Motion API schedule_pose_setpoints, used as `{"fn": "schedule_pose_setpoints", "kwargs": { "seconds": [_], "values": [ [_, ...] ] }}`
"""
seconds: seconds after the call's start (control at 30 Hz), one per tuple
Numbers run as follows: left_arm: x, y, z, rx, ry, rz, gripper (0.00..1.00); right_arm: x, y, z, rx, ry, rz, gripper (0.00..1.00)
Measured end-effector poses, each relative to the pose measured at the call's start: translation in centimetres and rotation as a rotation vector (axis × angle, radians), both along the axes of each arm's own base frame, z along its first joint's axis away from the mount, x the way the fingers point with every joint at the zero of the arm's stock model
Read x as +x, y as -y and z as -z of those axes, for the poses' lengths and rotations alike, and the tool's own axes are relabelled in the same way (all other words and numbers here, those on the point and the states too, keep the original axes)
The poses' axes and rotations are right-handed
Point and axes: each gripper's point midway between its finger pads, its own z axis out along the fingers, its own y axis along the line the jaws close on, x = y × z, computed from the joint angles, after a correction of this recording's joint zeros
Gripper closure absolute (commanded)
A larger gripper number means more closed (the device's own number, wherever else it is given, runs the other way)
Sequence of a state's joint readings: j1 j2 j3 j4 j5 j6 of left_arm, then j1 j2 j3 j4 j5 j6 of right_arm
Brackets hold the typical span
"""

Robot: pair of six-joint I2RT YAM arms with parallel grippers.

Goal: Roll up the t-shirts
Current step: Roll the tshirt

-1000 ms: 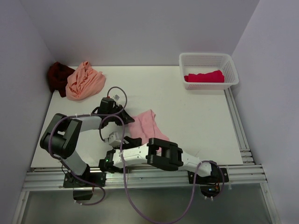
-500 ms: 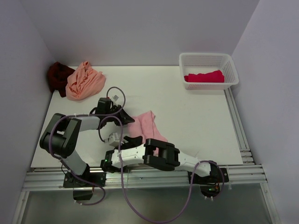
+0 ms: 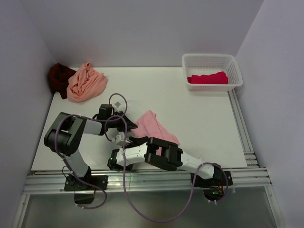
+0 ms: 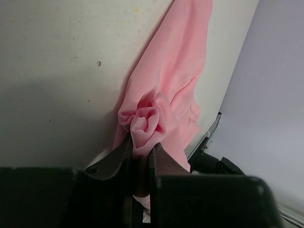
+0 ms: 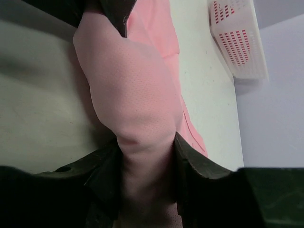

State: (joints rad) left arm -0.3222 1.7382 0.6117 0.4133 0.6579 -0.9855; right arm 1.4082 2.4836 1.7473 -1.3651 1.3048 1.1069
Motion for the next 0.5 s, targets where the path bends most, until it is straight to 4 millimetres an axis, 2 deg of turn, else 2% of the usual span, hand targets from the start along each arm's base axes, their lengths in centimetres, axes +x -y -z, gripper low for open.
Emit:
{"fn": "schedule_pose_setpoints", "kwargs": {
  "seconds": [0.1, 0.17, 0.2, 0.37, 0.5],
  "values": [
    [-0.1, 0.0, 0.0, -0.003, -0.004, -0.001, 1.00, 0.1, 0.3, 0.3, 0.007, -0.011, 0.018, 0.69],
    [-0.1, 0.1, -0.1, -0.007, 0.000, 0.002, 0.99, 0.0, 0.4, 0.7, 0.016, -0.018, 0.025, 0.93],
    [-0.1, 0.1, -0.1, -0.008, 0.001, 0.003, 1.00, 0.0, 0.4, 0.8, 0.021, -0.020, 0.028, 1.00],
    [-0.2, 0.0, 0.0, -0.003, 0.005, 0.009, 0.98, -0.1, 0.8, 1.2, 0.008, -0.029, 0.023, 1.00],
    [-0.5, 0.0, 0.1, 0.009, 0.005, 0.021, 0.83, -0.4, 1.2, 1.2, 0.040, -0.062, 0.015, 1.00]
  ]
}}
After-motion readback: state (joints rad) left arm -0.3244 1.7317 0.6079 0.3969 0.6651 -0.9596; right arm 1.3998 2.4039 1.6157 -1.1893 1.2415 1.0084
